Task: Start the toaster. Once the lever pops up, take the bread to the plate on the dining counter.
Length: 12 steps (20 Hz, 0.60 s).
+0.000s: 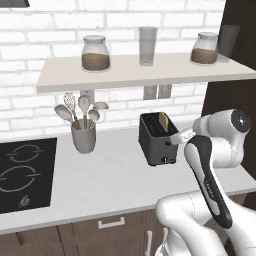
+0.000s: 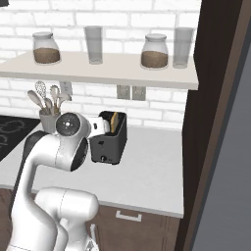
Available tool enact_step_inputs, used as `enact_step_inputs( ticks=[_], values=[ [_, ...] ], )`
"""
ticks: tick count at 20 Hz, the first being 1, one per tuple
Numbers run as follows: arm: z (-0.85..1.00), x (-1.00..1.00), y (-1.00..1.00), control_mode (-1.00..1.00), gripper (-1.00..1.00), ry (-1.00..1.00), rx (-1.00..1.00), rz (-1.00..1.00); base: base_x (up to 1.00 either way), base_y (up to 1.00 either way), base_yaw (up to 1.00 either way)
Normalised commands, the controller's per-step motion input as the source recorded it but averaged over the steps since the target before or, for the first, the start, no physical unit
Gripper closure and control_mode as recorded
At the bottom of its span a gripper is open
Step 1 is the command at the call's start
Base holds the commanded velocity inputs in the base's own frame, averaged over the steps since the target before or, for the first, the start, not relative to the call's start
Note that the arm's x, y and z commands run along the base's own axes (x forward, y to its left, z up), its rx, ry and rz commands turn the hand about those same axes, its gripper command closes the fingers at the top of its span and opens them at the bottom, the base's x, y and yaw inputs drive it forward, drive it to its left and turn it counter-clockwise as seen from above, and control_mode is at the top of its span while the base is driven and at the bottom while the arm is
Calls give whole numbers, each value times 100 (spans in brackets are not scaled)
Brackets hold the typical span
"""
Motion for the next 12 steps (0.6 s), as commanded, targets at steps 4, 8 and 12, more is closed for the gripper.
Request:
enact_step_inputs(
  ticks=[4, 8, 12],
  values=[
    [0, 21, -25, -100, -100, 0, 7, -27, 0, 0, 0],
    [0, 24, -16, -100, -100, 0, 5, -34, 0, 0, 0],
    [0, 30, -17, -100, -100, 3, 6, -14, 0, 0, 0]
  ],
)
